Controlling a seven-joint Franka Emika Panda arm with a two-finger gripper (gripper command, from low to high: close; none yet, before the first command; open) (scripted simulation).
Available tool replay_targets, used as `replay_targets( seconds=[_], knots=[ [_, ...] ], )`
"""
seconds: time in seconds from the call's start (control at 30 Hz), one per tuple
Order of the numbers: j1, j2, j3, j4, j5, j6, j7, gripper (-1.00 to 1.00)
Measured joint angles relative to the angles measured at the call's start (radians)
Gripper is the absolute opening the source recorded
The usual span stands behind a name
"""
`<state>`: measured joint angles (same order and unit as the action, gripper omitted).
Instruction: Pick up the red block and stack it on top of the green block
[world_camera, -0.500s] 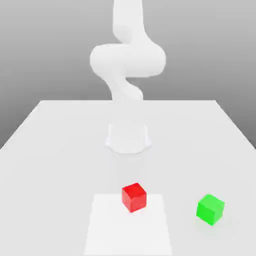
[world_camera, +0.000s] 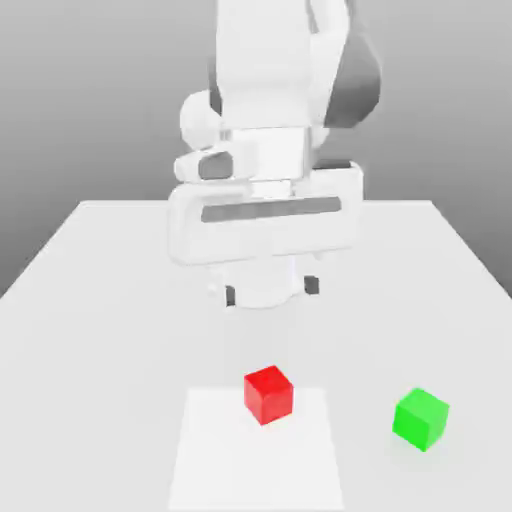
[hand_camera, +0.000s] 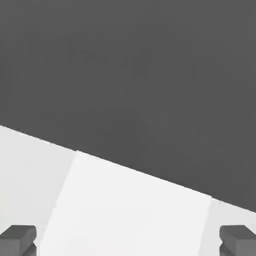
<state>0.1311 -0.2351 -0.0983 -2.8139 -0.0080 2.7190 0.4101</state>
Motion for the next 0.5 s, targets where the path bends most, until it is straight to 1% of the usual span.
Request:
replay_targets(
  seconds=[0.07, 0.1, 0.2, 0.3, 0.33, 0.5],
  knots=[
    [0.009, 0.104, -0.003, -0.058, -0.008, 0.075, -0.046, 0.0],
    [0.011, 0.163, -0.001, -0.07, -0.004, 0.12, -0.065, 0.0],
    [0.011, 0.291, 0.014, -0.07, 0.033, 0.225, -0.105, 0.0],
    [-0.024, 0.401, 0.057, -0.057, 0.07, 0.319, -0.133, 0.0],
    [-0.032, 0.423, 0.066, -0.055, 0.075, 0.338, -0.136, -1.0],
    [-0.032, 0.423, 0.066, -0.054, 0.073, 0.336, -0.134, -1.0]
  ],
)
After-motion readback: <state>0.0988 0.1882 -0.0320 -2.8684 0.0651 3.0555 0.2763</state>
